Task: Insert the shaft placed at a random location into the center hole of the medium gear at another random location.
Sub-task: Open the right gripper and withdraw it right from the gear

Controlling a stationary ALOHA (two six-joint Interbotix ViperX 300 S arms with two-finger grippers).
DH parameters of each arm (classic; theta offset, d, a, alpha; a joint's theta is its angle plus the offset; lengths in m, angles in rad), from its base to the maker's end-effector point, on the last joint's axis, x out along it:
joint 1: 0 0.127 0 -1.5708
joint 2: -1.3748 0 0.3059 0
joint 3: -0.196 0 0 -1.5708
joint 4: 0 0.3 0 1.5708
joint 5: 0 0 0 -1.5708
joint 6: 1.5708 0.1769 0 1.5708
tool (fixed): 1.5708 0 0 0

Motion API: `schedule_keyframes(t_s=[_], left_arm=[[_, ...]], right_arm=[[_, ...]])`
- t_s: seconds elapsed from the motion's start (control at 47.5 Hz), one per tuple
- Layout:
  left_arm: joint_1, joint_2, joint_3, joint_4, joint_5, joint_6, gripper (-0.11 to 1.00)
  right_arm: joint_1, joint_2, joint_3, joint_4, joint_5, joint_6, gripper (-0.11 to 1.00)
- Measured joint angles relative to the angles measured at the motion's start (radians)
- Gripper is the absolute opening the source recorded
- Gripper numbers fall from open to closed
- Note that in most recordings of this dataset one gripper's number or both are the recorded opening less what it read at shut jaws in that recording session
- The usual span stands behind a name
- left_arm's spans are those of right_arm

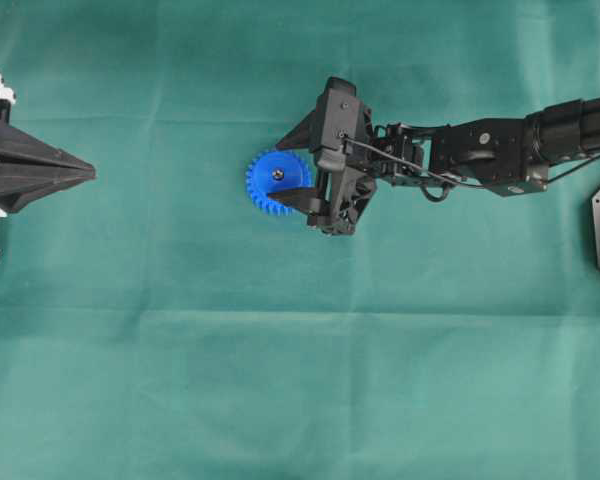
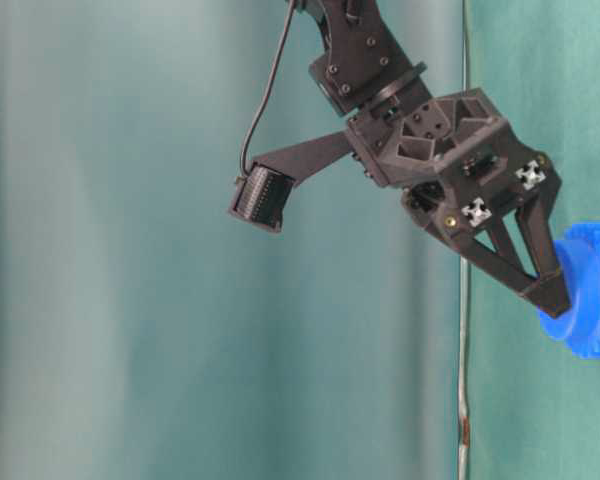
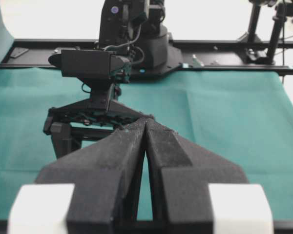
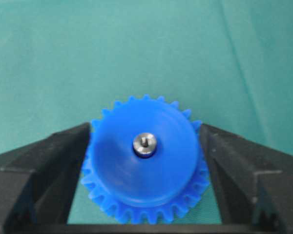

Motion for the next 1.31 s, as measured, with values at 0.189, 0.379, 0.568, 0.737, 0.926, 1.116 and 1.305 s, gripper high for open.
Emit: schedule_keyframes(t_s=[0.189, 0.379, 0.568, 0.737, 0.926, 1.116, 1.305], left_arm=[[-0.002, -0.002, 0.0, -0.002, 0.0, -0.002, 0.0], [0.0, -0.002, 0.0, 0.0, 0.0, -0.002, 0.0], [0.0, -0.003, 0.0, 0.0, -0.002, -0.002, 0.0], [0.0, -0.005, 0.0, -0.002, 0.0, 0.0, 0.0], [0.0, -0.003, 0.0, 0.0, 0.0, -0.002, 0.0], [-0.002, -0.005, 0.0, -0.002, 0.0, -0.002, 0.0], [0.0, -0.005, 0.0, 0.0, 0.0, -0.002, 0.0]], right_arm=[[-0.002, -0.006, 0.0, 0.0, 0.0, 0.0, 0.87], [0.0, -0.08, 0.011, -0.002, 0.0, 0.0, 0.87], [0.0, -0.156, 0.031, 0.0, 0.018, 0.0, 0.87], [-0.002, -0.206, 0.046, -0.002, 0.043, 0.0, 0.87], [0.0, -0.222, 0.061, -0.002, 0.074, 0.0, 0.87], [-0.002, -0.225, 0.067, -0.002, 0.13, 0.0, 0.87], [0.0, -0.239, 0.092, -0.002, 0.156, 0.0, 0.87]])
